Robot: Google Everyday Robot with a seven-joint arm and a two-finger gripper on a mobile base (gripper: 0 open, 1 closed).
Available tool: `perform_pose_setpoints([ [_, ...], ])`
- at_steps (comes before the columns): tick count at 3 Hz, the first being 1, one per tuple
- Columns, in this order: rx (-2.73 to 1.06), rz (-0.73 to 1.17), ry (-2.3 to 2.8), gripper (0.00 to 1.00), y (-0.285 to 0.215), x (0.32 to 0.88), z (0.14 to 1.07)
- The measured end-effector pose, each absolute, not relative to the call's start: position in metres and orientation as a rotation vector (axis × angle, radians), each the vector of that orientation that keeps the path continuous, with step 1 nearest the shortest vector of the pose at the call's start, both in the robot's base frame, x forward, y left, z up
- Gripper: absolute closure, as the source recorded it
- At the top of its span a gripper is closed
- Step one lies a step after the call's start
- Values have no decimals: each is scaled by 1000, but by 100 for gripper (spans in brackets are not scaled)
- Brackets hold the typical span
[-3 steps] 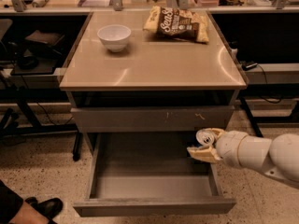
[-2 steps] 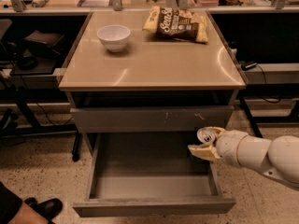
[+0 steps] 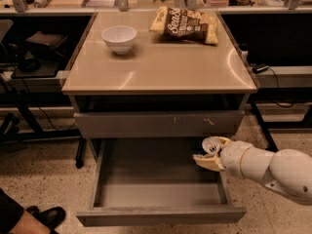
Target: Place pepsi can into middle drawer
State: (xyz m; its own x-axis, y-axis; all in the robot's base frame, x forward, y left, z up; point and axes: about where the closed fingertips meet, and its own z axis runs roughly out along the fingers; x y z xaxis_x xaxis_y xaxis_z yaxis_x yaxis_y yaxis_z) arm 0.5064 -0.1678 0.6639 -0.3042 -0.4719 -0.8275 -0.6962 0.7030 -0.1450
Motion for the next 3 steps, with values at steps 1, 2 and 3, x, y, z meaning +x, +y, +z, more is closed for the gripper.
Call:
perform_pose_setpoints([
  [1, -858, 292, 2003, 100, -156, 516, 599],
  [2, -866, 228, 2048, 100, -137, 535, 542],
  [3, -865, 239, 2051, 100, -134, 536, 535],
])
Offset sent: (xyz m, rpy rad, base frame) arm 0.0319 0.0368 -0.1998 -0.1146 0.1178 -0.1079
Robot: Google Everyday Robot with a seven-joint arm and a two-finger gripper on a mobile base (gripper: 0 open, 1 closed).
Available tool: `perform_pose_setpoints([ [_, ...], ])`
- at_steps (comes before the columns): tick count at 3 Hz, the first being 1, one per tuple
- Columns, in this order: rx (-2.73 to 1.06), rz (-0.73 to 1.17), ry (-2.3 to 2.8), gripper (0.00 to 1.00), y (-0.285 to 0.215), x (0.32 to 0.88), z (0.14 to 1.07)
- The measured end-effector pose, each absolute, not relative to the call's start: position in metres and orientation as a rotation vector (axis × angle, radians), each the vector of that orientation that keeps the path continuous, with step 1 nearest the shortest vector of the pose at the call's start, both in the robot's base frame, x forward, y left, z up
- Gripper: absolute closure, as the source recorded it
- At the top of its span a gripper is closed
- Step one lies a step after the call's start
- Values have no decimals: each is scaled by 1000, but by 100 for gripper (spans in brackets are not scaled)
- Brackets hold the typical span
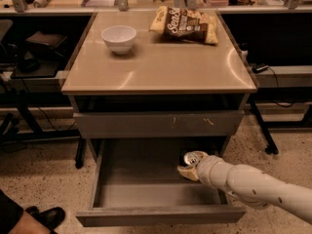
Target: Place pepsi can into middle drawer
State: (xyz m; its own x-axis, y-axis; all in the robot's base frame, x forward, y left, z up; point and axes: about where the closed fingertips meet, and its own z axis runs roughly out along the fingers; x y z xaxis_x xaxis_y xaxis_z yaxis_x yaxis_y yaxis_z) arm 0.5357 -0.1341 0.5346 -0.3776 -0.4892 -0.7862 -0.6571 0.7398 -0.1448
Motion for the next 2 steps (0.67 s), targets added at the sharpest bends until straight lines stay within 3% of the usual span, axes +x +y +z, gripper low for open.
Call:
perform_pose_setpoints([
  [2, -858, 264, 2092, 100, -102, 537, 451],
])
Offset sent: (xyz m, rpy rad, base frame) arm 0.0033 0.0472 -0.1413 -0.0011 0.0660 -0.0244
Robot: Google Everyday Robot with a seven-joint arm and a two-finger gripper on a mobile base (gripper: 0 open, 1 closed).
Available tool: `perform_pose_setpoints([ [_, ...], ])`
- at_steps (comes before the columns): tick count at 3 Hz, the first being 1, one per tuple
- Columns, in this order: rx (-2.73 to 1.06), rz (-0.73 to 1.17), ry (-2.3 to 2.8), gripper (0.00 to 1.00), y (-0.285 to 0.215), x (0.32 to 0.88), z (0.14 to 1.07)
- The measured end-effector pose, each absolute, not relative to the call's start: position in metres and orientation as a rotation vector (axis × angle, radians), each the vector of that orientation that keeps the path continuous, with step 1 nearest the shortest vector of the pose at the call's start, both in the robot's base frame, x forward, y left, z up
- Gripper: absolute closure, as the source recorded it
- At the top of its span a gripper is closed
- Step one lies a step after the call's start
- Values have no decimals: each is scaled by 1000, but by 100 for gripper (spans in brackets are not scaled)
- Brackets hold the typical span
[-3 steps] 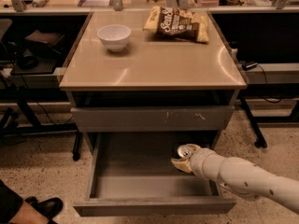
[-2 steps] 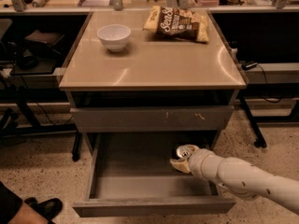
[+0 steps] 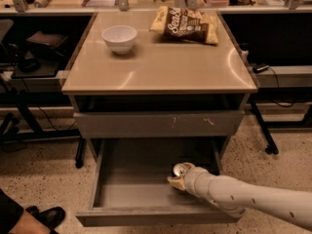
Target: Place pepsi can into middle drawer
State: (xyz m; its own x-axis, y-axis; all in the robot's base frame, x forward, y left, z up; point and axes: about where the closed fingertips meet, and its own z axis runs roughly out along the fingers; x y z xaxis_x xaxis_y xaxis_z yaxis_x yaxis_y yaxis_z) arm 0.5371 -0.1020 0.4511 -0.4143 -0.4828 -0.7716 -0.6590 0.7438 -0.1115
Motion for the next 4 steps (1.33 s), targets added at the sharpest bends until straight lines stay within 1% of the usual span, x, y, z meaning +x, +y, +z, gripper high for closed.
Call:
perform_pose_setpoints([
  [1, -850, 266, 2096, 91, -101, 537, 446],
  [2, -850, 266, 2096, 72, -101, 537, 446],
  [4, -850, 266, 2096, 26, -101, 537, 446],
])
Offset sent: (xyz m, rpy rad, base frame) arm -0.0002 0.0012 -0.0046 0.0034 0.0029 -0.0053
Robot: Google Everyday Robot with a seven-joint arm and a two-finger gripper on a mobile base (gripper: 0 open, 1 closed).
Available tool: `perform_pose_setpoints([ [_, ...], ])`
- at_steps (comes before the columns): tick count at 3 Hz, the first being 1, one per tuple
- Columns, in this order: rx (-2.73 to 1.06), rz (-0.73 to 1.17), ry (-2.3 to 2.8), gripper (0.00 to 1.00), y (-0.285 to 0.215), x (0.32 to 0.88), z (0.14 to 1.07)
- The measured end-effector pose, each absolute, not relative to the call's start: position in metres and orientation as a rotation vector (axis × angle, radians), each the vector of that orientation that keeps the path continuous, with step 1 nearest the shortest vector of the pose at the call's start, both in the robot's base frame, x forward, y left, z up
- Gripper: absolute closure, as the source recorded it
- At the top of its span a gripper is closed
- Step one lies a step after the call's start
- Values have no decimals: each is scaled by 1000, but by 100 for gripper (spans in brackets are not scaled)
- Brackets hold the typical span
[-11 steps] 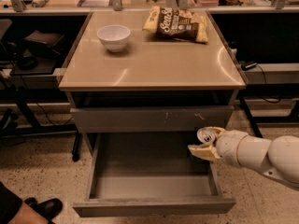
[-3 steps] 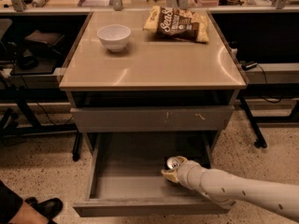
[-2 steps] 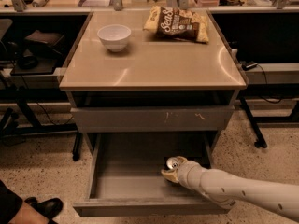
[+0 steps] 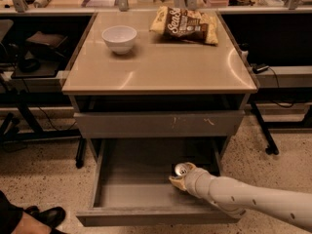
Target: Place pepsi can into middle drawer
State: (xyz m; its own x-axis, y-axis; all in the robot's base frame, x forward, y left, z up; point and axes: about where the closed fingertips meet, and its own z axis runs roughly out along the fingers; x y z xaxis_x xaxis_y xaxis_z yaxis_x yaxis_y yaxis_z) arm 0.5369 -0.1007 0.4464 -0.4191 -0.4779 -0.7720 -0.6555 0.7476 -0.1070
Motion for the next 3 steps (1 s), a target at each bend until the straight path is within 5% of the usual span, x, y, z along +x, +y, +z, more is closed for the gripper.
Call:
perform_pose_setpoints([
  [1, -850, 266, 2096, 3, -101, 537, 446],
  [3, -851, 266, 2095, 0, -100, 537, 446],
])
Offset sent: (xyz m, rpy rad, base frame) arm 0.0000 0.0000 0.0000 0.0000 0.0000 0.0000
